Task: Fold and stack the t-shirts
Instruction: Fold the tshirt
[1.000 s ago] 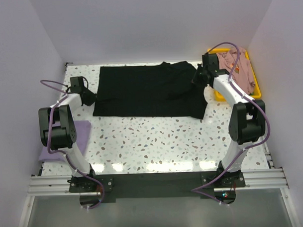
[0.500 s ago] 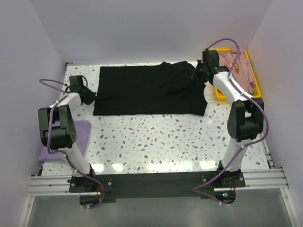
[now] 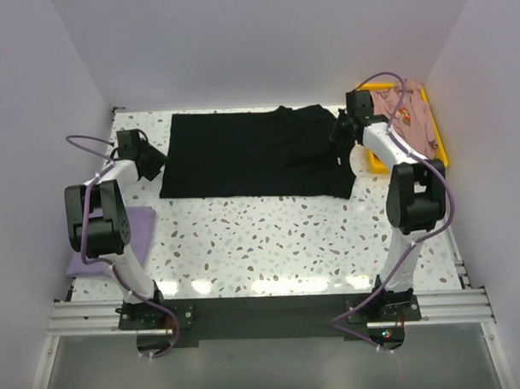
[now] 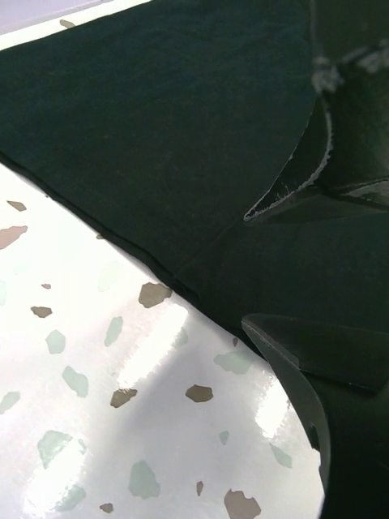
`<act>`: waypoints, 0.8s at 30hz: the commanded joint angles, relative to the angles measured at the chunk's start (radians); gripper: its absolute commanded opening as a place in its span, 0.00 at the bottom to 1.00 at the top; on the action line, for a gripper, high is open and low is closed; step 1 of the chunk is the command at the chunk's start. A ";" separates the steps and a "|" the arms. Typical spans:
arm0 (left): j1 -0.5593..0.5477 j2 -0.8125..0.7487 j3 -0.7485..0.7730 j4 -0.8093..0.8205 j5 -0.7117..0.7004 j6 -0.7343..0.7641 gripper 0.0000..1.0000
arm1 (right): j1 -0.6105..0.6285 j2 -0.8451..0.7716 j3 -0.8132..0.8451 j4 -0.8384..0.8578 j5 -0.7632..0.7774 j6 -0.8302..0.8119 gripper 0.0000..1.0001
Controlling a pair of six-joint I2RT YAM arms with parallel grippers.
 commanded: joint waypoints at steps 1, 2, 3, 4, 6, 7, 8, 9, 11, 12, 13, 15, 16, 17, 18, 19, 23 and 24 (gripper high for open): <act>0.009 -0.064 -0.031 0.050 0.012 0.010 0.53 | -0.007 0.038 0.074 0.025 -0.004 -0.029 0.00; 0.008 -0.087 -0.051 0.045 0.011 0.009 0.53 | -0.007 0.050 0.100 0.019 -0.004 -0.032 0.00; 0.008 -0.098 -0.063 0.045 0.005 0.007 0.53 | -0.005 0.059 0.114 -0.001 -0.004 -0.036 0.00; 0.005 -0.108 -0.077 0.050 0.002 0.002 0.53 | -0.005 0.085 0.127 -0.009 -0.004 -0.037 0.01; 0.000 -0.135 -0.121 0.054 -0.006 -0.005 0.53 | -0.007 0.105 0.155 -0.022 -0.003 -0.036 0.02; -0.003 -0.139 -0.132 0.059 -0.005 -0.005 0.53 | -0.007 0.122 0.160 -0.028 -0.004 -0.037 0.04; -0.006 -0.141 -0.147 0.056 -0.008 -0.005 0.53 | -0.007 0.130 0.167 -0.032 -0.004 -0.036 0.09; -0.009 -0.139 -0.154 0.054 -0.011 -0.005 0.53 | -0.007 0.136 0.170 -0.038 -0.004 -0.037 0.13; -0.017 -0.141 -0.175 0.053 -0.012 -0.013 0.53 | -0.007 0.153 0.190 -0.061 -0.003 -0.042 0.31; -0.017 -0.144 -0.183 0.053 -0.012 -0.014 0.53 | -0.007 0.153 0.196 -0.080 0.002 -0.052 0.36; -0.020 -0.150 -0.201 0.057 -0.014 -0.019 0.53 | -0.007 0.150 0.200 -0.088 0.008 -0.055 0.41; -0.023 -0.178 -0.216 0.057 -0.021 -0.021 0.53 | -0.007 0.125 0.198 -0.107 0.023 -0.059 0.54; -0.024 -0.187 -0.221 0.047 -0.026 -0.024 0.53 | -0.007 0.113 0.196 -0.111 0.023 -0.060 0.57; -0.026 -0.205 -0.229 0.038 -0.031 -0.025 0.53 | -0.007 0.101 0.186 -0.117 0.025 -0.060 0.59; -0.027 -0.216 -0.233 0.015 -0.043 -0.028 0.54 | -0.007 0.063 0.175 -0.131 0.032 -0.060 0.59; -0.029 -0.228 -0.242 0.001 -0.043 -0.037 0.54 | -0.007 0.044 0.161 -0.139 0.040 -0.057 0.60; -0.027 -0.309 -0.285 -0.039 -0.129 -0.050 0.54 | -0.028 -0.109 -0.057 -0.128 0.077 -0.033 0.57; -0.029 -0.320 -0.295 -0.039 -0.136 -0.051 0.54 | -0.033 -0.141 -0.110 -0.095 0.077 -0.017 0.57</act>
